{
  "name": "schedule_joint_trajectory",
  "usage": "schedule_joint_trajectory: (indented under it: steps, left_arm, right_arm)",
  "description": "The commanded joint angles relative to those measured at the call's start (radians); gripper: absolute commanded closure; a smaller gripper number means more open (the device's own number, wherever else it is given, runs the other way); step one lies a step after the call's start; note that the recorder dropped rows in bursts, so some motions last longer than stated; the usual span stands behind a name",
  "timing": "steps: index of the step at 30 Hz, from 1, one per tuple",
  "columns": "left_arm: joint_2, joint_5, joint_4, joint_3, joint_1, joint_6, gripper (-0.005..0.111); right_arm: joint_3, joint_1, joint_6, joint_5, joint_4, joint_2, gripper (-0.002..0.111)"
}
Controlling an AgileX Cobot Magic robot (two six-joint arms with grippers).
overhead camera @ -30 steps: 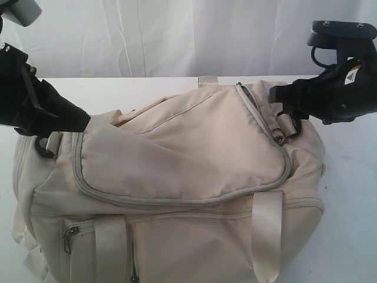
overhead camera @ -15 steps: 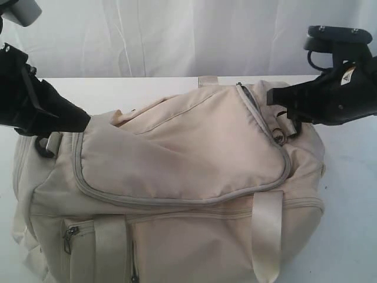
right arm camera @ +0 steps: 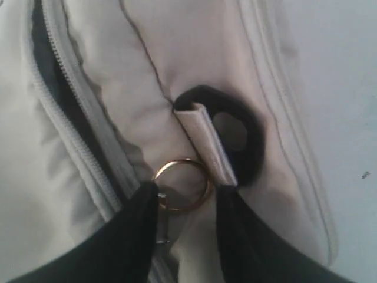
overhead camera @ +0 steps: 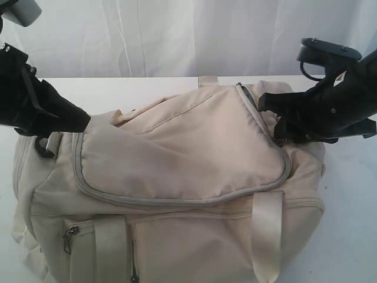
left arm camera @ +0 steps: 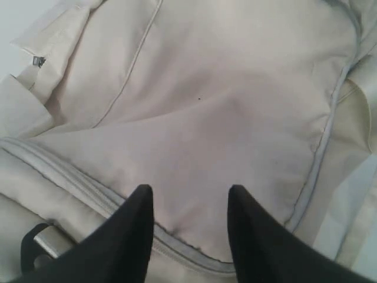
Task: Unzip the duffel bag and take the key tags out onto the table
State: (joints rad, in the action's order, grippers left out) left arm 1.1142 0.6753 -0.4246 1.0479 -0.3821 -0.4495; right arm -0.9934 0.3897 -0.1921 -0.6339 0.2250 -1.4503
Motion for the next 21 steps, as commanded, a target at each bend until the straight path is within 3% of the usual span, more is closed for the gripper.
schedule_joint_trajectory:
  steps: [1,15,21]
  left_arm:
    - [-0.008,0.015,-0.020,-0.008,0.000,0.001,0.061]
    - [-0.008,0.015,-0.020,-0.008,0.000,0.001,0.061]
    - [-0.008,0.015,-0.020,-0.008,0.000,0.001,0.061]
  right_arm:
    - [-0.004,-0.001,0.015,0.009,0.044,-0.011,0.069]
    - [-0.004,-0.001,0.057,-0.032,0.167,-0.036,0.070]
    - [-0.004,-0.001,0.057,-0.029,0.191,-0.058,0.082]
